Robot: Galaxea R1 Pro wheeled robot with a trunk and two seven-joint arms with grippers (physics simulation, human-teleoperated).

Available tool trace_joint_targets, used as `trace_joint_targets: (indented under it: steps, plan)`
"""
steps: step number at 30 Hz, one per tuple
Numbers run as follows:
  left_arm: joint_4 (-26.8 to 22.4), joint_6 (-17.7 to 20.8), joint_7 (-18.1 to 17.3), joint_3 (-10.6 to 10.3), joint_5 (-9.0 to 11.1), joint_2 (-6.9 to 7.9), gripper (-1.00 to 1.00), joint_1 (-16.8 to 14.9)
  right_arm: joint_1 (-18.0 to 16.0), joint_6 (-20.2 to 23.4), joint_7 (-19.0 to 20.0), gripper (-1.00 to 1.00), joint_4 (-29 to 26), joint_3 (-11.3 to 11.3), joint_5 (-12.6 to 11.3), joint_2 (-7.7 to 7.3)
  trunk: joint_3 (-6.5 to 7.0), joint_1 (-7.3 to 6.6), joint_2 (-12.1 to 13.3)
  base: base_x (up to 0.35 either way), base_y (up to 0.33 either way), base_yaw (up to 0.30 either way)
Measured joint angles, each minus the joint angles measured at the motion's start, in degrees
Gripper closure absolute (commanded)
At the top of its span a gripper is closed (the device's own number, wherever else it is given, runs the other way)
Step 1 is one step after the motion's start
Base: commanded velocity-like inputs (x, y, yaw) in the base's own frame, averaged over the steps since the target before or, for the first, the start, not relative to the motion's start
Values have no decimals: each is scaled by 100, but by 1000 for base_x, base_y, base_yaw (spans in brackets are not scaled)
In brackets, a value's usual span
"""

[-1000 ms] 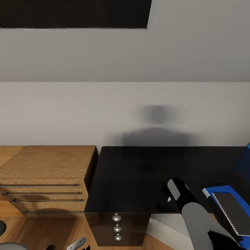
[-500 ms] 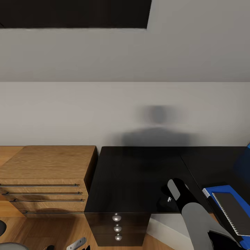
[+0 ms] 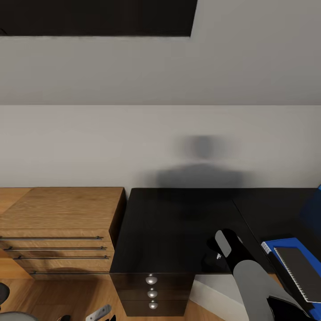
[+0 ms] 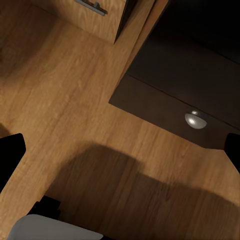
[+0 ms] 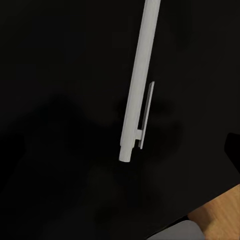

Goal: In the bedroom, organize the workspace by keeping the computer under the desk, ensuring the monitor is on the desk, placing the keyboard on the desk next to the monitor, placing the mouse on the desk next to the keyboard, moving the folder from the swivel chair onto the desk next to the mouse, stacking the notebook on top of the folder with the pen on top of the notebook, and positioning the swivel chair next to the desk.

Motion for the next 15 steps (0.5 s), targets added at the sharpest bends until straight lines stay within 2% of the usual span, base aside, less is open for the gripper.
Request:
trace_joint_targets:
  steps: [15]
  plan:
    - [0,1,7,-12,0,-6,-100,0,-4,0,5,-100,-5,0,1,0,0,0,0,0,1,0]
